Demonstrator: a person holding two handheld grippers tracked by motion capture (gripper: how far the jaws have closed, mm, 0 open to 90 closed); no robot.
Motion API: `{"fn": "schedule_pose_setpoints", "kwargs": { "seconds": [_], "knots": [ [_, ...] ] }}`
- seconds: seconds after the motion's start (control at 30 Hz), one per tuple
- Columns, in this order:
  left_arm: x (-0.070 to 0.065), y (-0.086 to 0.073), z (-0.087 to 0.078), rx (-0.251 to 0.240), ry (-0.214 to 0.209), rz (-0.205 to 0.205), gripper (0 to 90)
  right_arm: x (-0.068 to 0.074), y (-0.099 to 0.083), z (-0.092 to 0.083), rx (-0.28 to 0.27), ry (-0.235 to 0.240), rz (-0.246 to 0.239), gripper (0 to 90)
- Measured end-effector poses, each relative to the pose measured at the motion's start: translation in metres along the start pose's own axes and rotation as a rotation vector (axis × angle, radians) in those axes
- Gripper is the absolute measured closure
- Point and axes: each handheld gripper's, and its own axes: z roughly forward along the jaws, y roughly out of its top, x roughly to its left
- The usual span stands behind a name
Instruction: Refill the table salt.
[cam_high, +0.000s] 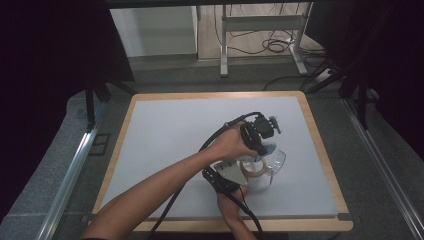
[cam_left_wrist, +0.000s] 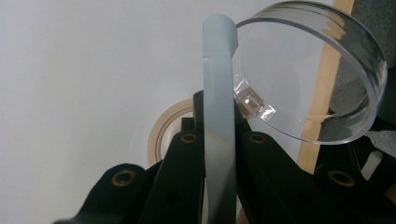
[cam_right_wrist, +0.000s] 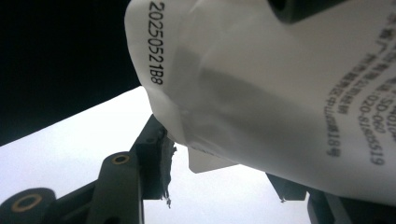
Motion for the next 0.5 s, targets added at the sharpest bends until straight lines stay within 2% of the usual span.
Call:
{"fn": "schedule_pose_setpoints", "kwargs": {
  "seconds": [0.5],
  "knots": [
    [0.0013,0.0001,-0.001,-0.001,-0.003,0.001,90.0,0.0002,0.0012,0.0006,0.004,-0.001,0.0,48.3]
  ]
}}
